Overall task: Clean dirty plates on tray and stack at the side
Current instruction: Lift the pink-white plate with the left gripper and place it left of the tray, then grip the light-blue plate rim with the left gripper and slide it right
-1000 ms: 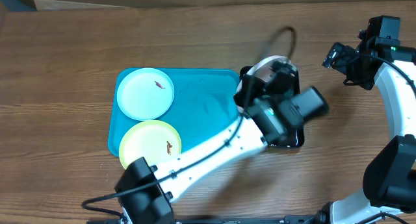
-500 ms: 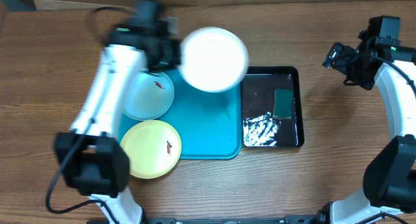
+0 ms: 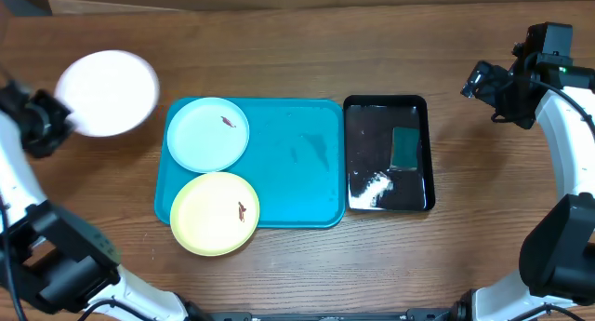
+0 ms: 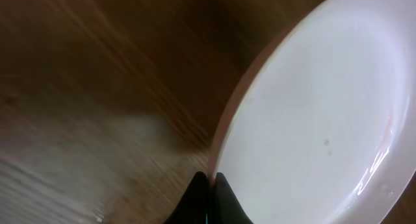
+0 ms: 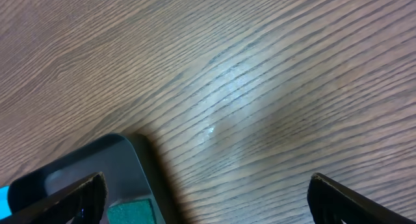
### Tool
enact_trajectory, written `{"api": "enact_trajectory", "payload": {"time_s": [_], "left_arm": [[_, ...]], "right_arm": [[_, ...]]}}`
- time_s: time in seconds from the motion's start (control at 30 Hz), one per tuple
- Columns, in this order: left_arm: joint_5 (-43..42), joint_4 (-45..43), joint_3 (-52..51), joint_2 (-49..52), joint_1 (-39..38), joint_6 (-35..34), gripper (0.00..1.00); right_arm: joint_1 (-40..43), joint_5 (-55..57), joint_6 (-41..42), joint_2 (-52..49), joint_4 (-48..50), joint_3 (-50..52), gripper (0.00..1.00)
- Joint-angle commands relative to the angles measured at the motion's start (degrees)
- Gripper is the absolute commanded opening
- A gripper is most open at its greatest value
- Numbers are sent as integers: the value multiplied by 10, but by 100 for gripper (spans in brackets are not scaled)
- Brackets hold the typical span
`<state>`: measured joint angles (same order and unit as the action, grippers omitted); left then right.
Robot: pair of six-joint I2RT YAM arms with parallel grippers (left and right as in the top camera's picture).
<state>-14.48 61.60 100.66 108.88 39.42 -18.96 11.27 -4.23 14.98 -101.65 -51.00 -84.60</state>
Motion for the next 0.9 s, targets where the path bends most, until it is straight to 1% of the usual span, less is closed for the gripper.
{"api": "enact_trajectory", "payload": {"time_s": [0.0, 0.17, 0.27, 0.4, 0.43, 0.47, 0.5, 0.57, 0.6, 0.63, 0.7, 0.77, 0.83, 0.87], "left_arm": [[47, -25, -41, -13, 20, -10, 4], [108, -104, -127, -13, 27, -34, 4], [111, -170, -180, -13, 27, -33, 4], [105, -214, -214, -13, 27, -33, 4], [99, -219, -219, -13, 27, -33, 6], [96, -219, -219, -13, 27, -33, 9], [89, -218, -219, -13, 26, -33, 16], [48, -213, -216, -13, 26, -9, 39], [16, -209, -211, -13, 26, 10, 48], [-25, -202, -204, -13, 26, 27, 52], [-89, -180, -179, -13, 24, 37, 56], [-125, -145, -148, -15, 21, 36, 55], [-142, -86, -104, -23, 9, 35, 46], [-141, -65, -92, -28, 4, 32, 45]], "right_arm": [[1, 1, 2, 6, 3, -5, 100], [1, 1, 2, 6, 3, -5, 100], [1, 1, 2, 6, 3, -5, 100], [1, 1, 2, 6, 3, -5, 100], [1, 1, 2, 6, 3, -5, 100], [1, 1, 2, 6, 3, -5, 100], [1, 1, 2, 6, 3, -5, 100], [1, 1, 2, 6, 3, -5, 100], [1, 1, 2, 6, 3, -5, 100], [1, 1, 2, 6, 3, -5, 100], [1, 1, 2, 6, 3, -5, 100], [1, 1, 2, 6, 3, -5, 100], [1, 1, 2, 6, 3, -5, 100], [1, 1, 2, 6, 3, -5, 100]]}}
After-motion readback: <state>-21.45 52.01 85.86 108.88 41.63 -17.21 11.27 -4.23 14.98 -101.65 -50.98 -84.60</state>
